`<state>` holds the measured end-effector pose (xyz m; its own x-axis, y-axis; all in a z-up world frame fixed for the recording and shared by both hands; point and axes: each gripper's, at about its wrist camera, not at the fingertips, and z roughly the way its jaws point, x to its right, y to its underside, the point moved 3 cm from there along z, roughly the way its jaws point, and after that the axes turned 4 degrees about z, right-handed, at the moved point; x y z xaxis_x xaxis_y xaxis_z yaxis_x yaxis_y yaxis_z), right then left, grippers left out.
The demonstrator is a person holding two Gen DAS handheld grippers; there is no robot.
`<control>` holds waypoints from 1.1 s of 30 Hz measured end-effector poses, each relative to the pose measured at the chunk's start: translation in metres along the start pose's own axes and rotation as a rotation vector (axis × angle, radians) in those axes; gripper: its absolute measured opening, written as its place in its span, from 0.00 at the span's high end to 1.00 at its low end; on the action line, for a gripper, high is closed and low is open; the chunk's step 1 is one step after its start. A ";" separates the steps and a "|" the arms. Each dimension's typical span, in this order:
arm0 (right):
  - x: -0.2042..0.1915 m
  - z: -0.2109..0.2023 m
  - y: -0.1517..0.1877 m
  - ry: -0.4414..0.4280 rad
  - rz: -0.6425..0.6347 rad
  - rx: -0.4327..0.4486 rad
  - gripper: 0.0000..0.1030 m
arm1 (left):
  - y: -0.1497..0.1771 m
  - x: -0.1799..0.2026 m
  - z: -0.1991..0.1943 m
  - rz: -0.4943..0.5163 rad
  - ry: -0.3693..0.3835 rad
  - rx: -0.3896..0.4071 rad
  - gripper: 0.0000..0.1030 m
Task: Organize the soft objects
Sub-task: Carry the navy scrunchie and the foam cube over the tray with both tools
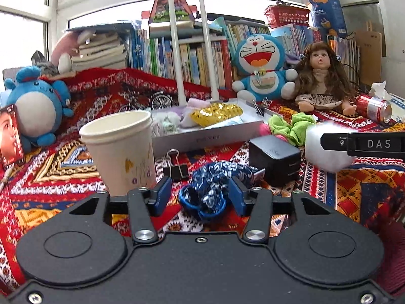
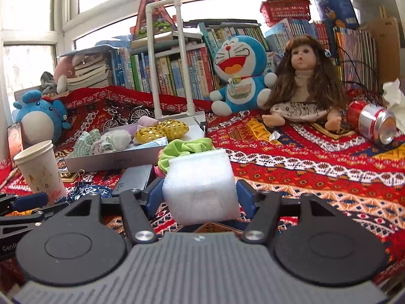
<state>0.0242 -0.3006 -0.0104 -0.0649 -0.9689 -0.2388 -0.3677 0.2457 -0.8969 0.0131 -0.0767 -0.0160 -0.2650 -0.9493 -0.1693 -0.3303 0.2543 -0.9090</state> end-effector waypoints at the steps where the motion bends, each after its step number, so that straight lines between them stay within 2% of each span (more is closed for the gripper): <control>1: 0.000 0.000 0.000 0.002 0.004 0.002 0.25 | -0.001 0.001 0.002 0.011 -0.006 0.006 0.51; 4: 0.002 0.003 0.003 0.014 0.011 -0.003 0.19 | -0.001 0.003 0.009 0.033 -0.013 0.009 0.49; 10: 0.005 0.007 0.007 0.019 0.018 -0.023 0.18 | -0.001 0.006 0.027 0.019 0.001 -0.003 0.46; 29: -0.001 0.012 0.011 0.008 0.010 -0.050 0.18 | 0.001 0.003 0.046 -0.050 0.062 -0.060 0.41; 31: -0.001 0.012 0.011 0.006 0.009 -0.052 0.18 | 0.001 0.003 0.047 -0.055 0.066 -0.065 0.42; 33: -0.002 0.011 0.012 0.005 0.007 -0.051 0.18 | 0.001 0.002 0.045 -0.060 0.074 -0.066 0.54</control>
<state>0.0301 -0.2954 -0.0244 -0.0726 -0.9673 -0.2432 -0.4139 0.2511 -0.8750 0.0528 -0.0869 -0.0339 -0.3082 -0.9476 -0.0844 -0.4055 0.2112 -0.8894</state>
